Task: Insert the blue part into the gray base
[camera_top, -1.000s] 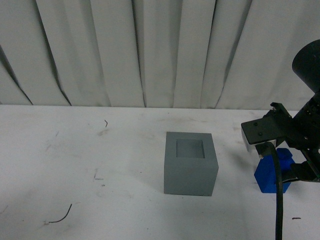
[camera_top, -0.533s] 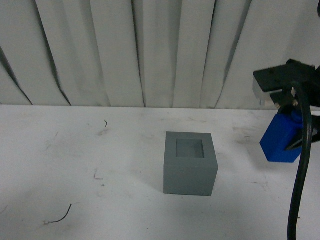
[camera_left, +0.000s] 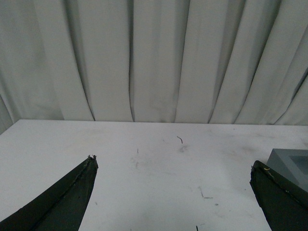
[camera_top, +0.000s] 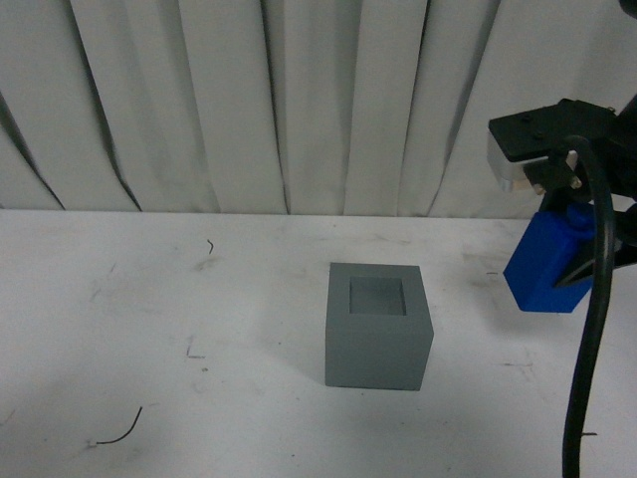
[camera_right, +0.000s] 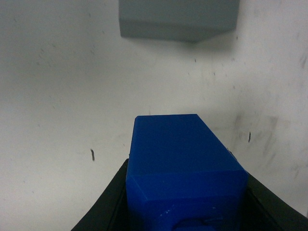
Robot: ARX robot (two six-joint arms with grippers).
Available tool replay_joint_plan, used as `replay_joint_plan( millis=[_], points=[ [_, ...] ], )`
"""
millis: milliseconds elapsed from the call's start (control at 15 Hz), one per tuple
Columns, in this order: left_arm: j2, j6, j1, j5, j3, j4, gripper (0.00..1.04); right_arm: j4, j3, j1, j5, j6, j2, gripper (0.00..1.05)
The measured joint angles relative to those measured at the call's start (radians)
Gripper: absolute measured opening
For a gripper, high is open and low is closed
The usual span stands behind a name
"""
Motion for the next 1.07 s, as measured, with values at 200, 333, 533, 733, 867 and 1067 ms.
replay_joint_plan(
  millis=[200, 333, 533, 733, 867, 1067],
  points=[
    [0.0, 0.0, 0.0, 0.0, 0.0, 0.0, 0.98, -0.016, 0.018, 0.072, -0.032, 0.037, 0.002, 0.47],
    [0.0, 0.0, 0.0, 0.0, 0.0, 0.0, 0.98, -0.023, 0.035, 0.124, -0.032, 0.057, 0.014, 0.47],
    [0.0, 0.0, 0.0, 0.0, 0.0, 0.0, 0.98, -0.047, 0.09, 0.188, -0.014, 0.094, 0.072, 0.47],
    [0.0, 0.0, 0.0, 0.0, 0.0, 0.0, 0.98, -0.085, 0.196, 0.234, 0.0, 0.129, 0.136, 0.47],
    [0.0, 0.0, 0.0, 0.0, 0.0, 0.0, 0.98, -0.113, 0.26, 0.247, 0.009, 0.153, 0.174, 0.47],
    [0.0, 0.0, 0.0, 0.0, 0.0, 0.0, 0.98, -0.147, 0.352, 0.259, 0.022, 0.204, 0.235, 0.47]
  ],
)
